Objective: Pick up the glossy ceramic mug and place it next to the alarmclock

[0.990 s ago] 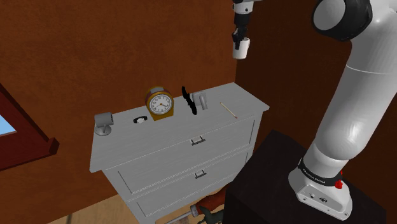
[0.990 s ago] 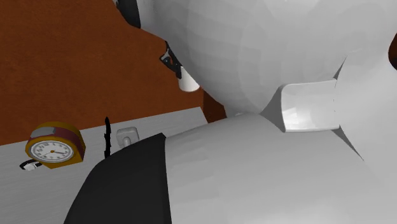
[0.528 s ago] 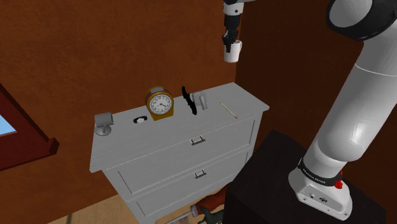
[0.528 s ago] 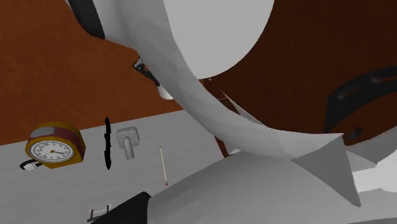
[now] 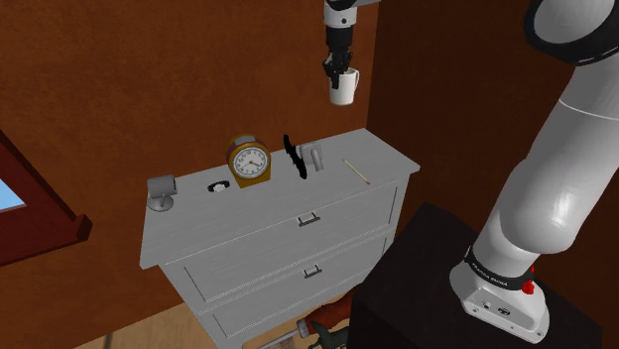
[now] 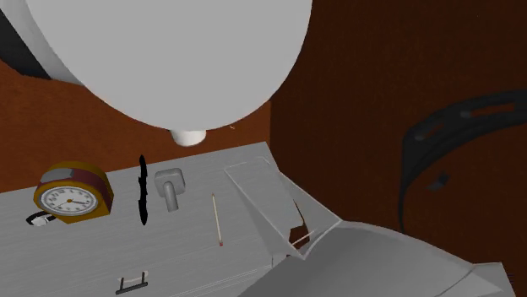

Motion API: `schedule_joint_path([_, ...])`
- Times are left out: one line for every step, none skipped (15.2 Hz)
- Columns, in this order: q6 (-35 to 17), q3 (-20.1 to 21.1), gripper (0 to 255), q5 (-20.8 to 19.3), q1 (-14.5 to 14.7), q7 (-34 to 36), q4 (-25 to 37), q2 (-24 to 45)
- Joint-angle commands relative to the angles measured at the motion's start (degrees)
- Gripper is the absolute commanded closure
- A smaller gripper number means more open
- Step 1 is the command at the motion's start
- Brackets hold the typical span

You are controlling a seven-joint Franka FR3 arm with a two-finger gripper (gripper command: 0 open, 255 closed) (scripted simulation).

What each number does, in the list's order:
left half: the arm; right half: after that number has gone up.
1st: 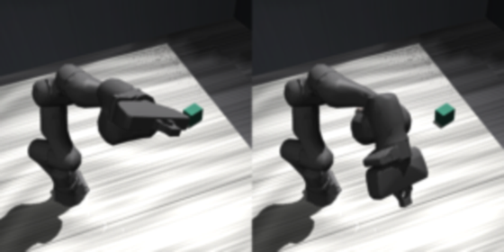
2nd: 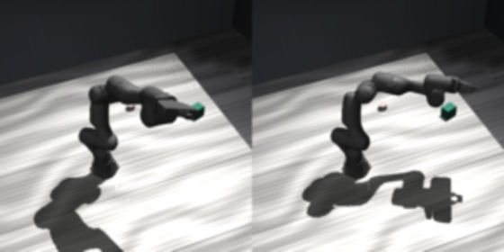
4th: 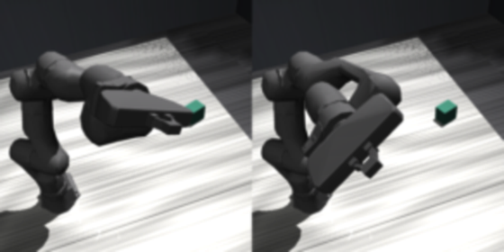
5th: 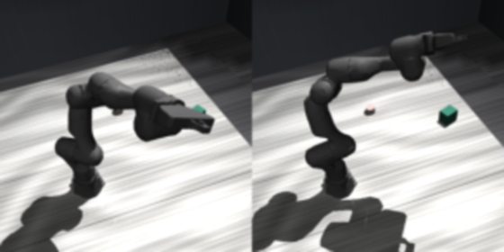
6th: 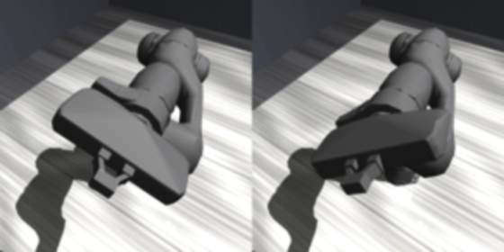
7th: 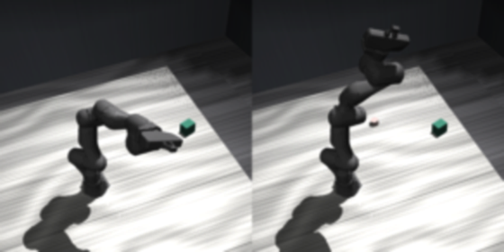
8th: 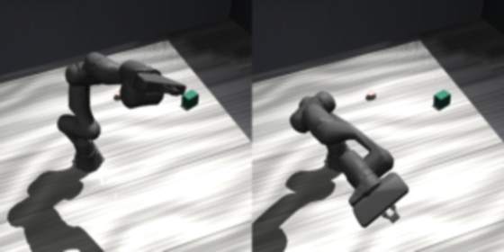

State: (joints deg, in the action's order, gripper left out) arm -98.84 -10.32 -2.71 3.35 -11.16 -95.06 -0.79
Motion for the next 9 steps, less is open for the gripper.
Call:
schedule_joint_path([0.2, 1.5, 255, -0.3, 1.5, 3.1, -0.6, -0.7])
schedule_joint_path([0.3, 2.2, 255, -0.4, 2.1, 4.5, -0.5, -0.6])
schedule_joint_path([0.4, 2.9, 255, -0.5, 2.8, 5.8, -0.4, -0.5])
schedule_joint_path([0.5, 3.6, 255, -0.6, 3.4, 7.2, -0.2, -0.4])
schedule_joint_path([0.7, 4.3, 255, -0.6, 4.1, 8.5, 0.1, -0.1])
schedule_joint_path([0.8, 5.0, 255, -0.7, 4.8, 9.9, 0.5, 0.1])
schedule_joint_path([1.0, 5.6, 255, -0.7, 5.4, 11.2, 0.9, 0.5])
schedule_joint_path([1.2, 6.3, 255, -0.8, 6.1, 12.5, 1.4, 0.9])
schedule_joint_path([1.4, 7.0, 255, -0.9, 6.7, 13.8, 1.9, 1.3])
